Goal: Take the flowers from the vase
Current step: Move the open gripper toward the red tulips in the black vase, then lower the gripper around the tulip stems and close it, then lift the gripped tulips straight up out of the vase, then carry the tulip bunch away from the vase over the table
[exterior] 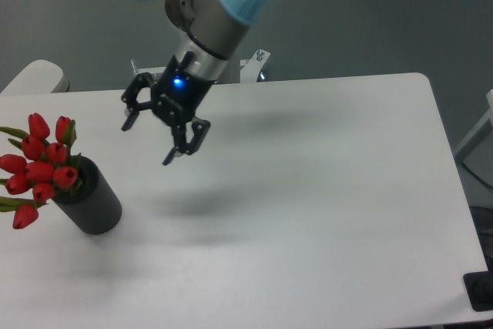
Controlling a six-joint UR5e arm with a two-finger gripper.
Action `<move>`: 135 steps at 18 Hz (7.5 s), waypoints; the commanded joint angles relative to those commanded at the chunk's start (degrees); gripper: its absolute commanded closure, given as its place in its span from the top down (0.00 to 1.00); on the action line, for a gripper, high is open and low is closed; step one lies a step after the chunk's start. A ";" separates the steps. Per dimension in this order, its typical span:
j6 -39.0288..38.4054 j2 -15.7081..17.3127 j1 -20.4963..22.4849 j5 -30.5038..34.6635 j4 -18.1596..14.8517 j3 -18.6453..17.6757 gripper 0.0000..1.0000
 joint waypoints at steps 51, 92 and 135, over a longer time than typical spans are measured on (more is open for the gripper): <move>-0.88 -10.72 -9.50 -6.68 5.54 5.97 0.43; -18.19 -0.44 0.08 -20.56 5.36 14.67 0.30; 10.36 -18.20 25.04 -24.52 5.27 21.98 0.27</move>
